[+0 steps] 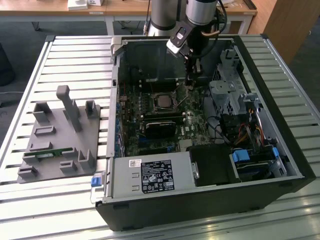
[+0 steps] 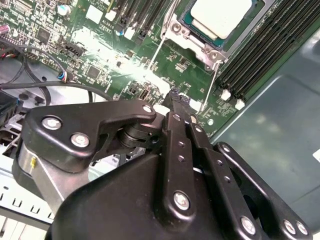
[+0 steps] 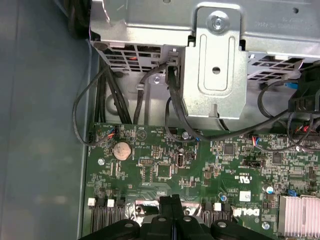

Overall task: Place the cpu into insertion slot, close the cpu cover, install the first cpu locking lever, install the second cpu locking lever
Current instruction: 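Close the cpu cover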

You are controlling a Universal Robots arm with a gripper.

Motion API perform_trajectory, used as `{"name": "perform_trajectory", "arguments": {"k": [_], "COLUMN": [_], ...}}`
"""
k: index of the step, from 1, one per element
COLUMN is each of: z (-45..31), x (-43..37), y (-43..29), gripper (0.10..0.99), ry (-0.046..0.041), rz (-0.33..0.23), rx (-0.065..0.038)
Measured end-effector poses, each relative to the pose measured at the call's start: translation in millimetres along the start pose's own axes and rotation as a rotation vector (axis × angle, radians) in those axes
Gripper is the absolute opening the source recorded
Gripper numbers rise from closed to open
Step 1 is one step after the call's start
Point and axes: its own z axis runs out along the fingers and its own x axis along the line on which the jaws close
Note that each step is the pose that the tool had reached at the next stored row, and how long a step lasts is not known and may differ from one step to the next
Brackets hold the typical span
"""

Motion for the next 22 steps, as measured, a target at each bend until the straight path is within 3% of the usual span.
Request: {"name": "perform_trajectory", "arguments": {"k": [12, 22], "z": [3.8, 12.4], "x": [1.9, 4.3], "y": [14.1, 17.6], "gripper": [0.106, 0.106], "ry": [-0.0001, -0.0003], "rz": [0.0, 0.0], "rx": [0.0, 0.001]}}
